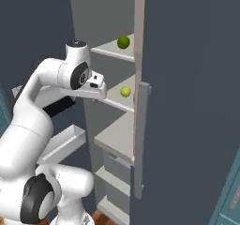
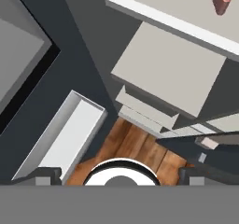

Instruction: Take the lime and pear from the highest rack and move them to the second highest rack where the steak and pear are located, to maximize freezer space. Close the freezer door after rearranging.

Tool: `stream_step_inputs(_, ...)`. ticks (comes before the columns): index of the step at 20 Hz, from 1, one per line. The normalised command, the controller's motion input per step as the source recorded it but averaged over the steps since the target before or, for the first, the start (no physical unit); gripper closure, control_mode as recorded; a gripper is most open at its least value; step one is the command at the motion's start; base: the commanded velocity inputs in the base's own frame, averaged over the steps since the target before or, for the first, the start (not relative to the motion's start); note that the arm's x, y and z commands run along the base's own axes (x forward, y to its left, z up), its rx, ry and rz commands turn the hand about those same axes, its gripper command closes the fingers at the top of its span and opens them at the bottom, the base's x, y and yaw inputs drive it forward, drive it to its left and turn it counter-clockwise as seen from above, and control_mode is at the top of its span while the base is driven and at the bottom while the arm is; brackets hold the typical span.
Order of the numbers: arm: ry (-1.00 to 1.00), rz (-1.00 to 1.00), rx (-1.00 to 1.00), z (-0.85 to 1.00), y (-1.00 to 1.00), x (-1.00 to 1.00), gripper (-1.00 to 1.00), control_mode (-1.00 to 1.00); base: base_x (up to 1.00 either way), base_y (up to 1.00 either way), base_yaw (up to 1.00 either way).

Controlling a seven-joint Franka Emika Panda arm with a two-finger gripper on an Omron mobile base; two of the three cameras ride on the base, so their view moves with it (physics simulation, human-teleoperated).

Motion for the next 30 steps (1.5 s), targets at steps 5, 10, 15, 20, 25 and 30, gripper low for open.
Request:
stream_step_inputs(5, 0.0, 0.0, 0.0, 0.0, 0.0, 0.0, -1.0, 1.0, 0.06, -0.23, 0.2)
stream_step_inputs(10, 0.0, 0.0, 0.0, 0.0, 0.0, 0.0, -1.0, 1.0, 0.39, -0.24, 0.0)
stream_step_inputs(15, 0.0, 0.0, 0.0, 0.0, 0.0, 0.0, -1.0, 1.0, 0.54, -0.3, 0.0)
stream_step_inputs(20, -0.17, 0.0, 0.0, 0.32, -0.07, 0.12, -1.0, -1.0, 0.09, -0.03, 0.0)
stream_step_inputs(25, -0.3, 0.0, 0.0, 0.86, -0.03, 0.07, -1.0, -1.0, 0.0, 0.0, 0.0)
stream_step_inputs(30, -0.19, 0.0, 0.0, 0.69, -0.17, 0.21, -1.0, -1.0, 0.0, 0.0, 0.0)
